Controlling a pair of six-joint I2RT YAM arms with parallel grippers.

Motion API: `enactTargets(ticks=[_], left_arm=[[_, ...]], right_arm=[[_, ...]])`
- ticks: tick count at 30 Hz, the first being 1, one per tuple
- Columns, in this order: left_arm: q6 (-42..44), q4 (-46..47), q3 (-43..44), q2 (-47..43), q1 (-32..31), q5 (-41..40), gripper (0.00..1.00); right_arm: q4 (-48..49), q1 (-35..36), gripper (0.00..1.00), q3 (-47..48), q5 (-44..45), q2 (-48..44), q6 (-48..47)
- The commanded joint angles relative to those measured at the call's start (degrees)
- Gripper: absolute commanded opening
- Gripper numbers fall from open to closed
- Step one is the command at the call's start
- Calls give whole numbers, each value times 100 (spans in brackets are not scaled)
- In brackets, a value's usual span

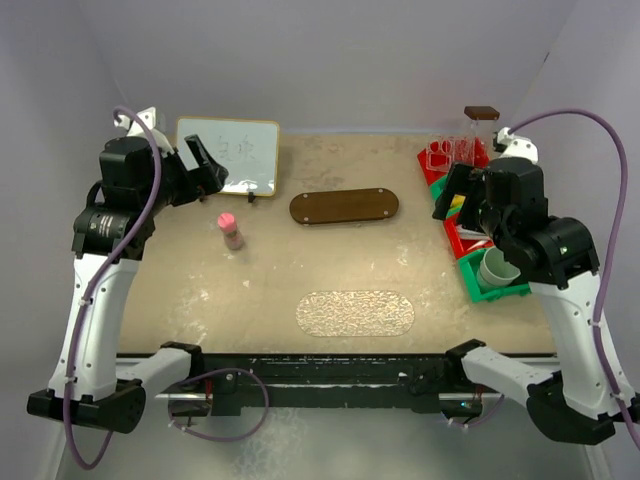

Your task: Prepare toiletry sets of a toothbrush and toothpaste on the tray

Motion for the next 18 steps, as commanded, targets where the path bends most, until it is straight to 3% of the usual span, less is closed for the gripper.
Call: enactTargets(ticks=[1, 9, 11, 15, 18], left_arm=[[174, 33, 372, 126, -282, -86, 99], [108, 105, 391, 414, -474, -268, 99], [104, 19, 544, 563, -491, -430, 98], [91, 119, 595, 681, -569, -385, 97], [57, 180, 534, 685, -578, -254, 98]], right_arm=[[-591, 38, 100, 597, 754, 378, 463], [-1490, 43, 100, 1084, 1144, 1220, 1273], [-785, 40, 100, 681, 858, 1007, 423], [622, 45, 100, -278, 683, 339, -80], [1284, 44, 100, -484, 577, 221, -541]])
